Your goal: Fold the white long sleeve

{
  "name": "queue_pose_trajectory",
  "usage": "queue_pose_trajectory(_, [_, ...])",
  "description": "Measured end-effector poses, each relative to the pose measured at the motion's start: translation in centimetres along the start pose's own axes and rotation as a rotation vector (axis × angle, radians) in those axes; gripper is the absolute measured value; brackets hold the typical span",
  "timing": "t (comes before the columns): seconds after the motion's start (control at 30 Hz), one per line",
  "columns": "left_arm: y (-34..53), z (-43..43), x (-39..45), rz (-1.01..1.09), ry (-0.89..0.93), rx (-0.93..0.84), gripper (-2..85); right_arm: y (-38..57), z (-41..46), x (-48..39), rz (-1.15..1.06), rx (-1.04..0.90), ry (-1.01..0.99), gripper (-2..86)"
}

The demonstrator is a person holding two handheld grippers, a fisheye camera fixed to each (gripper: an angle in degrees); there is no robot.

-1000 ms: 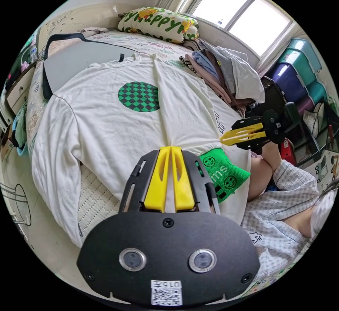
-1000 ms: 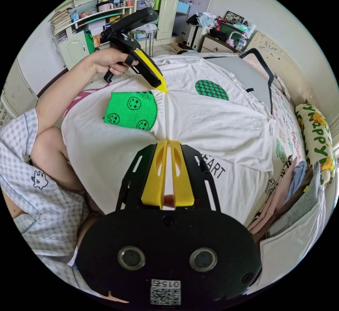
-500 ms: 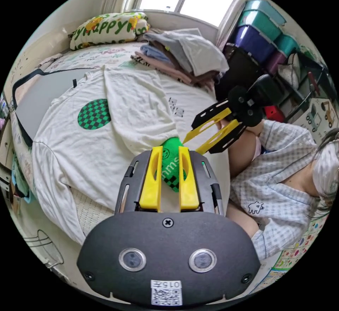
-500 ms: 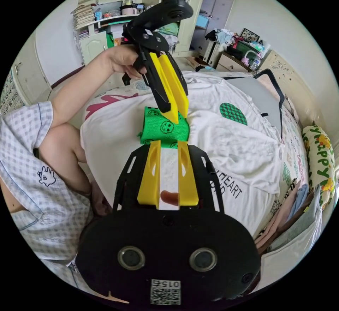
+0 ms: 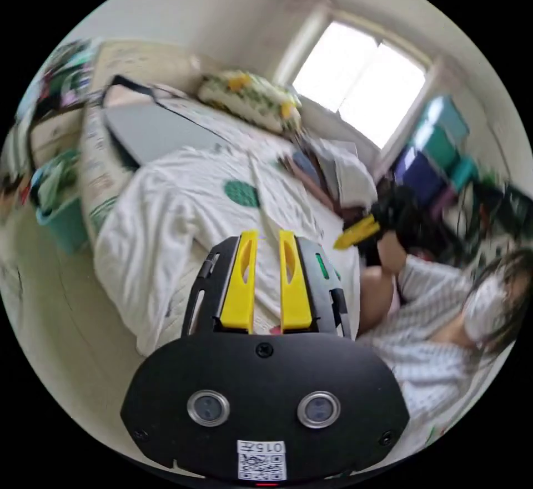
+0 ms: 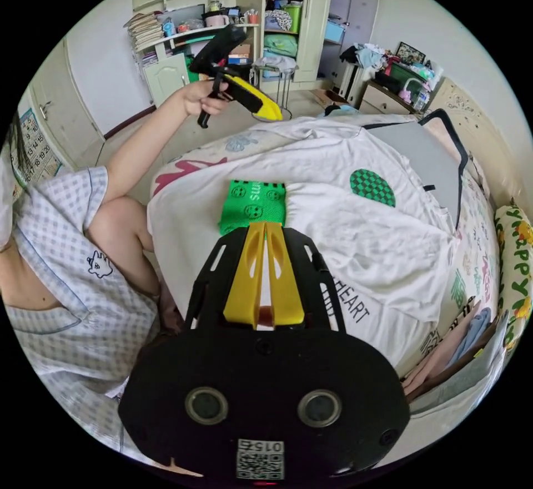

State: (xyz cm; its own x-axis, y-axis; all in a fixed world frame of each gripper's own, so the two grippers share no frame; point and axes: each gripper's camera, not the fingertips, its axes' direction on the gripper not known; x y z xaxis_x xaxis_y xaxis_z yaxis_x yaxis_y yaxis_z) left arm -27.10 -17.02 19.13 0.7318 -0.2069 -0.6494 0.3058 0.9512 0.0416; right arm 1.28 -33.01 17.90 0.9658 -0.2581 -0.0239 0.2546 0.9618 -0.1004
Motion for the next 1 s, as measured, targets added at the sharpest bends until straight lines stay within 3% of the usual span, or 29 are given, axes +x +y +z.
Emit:
queue_pose_trajectory(0.03, [2.7,-3.2,-4.5,-0.153,-0.003,0.153,7.3,-2.2,0.2,0.1,-0.024,0.016,0.016,-0.4])
queue_pose_trajectory(0.13, [11.2,-7.0,-16.3,-0.564,0.094,0.362,9.7,-9.0,2.9,-0.7,-0.079,-0.02,0.05,1.3])
queue_pose_trajectory(0.27, [20.5,-7.7,-24.3,-0.71,0.106,0.334,12.9,-16.7,8.6,-4.0,-0.214,-0.081,0.061,6.4])
queue_pose_trajectory(0.33, [26.8,-6.9,-28.6,-0.792,0.131,0.32,13.9,-21.6,13.4,-6.5,-0.316,-0.123,0.178,8.0])
queue_pose_trajectory(0.63, [36.1,2.2,-33.2,-0.724,0.635,0.253,16.5,-36.0,31.0,-6.1,-0.241,-0.398,0.359,9.9])
queue_pose_trajectory(0.87, [36.9,4.4,-34.8,-0.772,0.672,0.276,13.7,-38.1,37.1,-6.4,-0.261,-0.482,0.419,8.3])
queue_pose_trajectory(1.0, [37.7,3.3,-36.0,-0.774,0.723,0.367,1.6,-38.5,36.3,-6.6,-0.252,-0.44,0.448,-0.1])
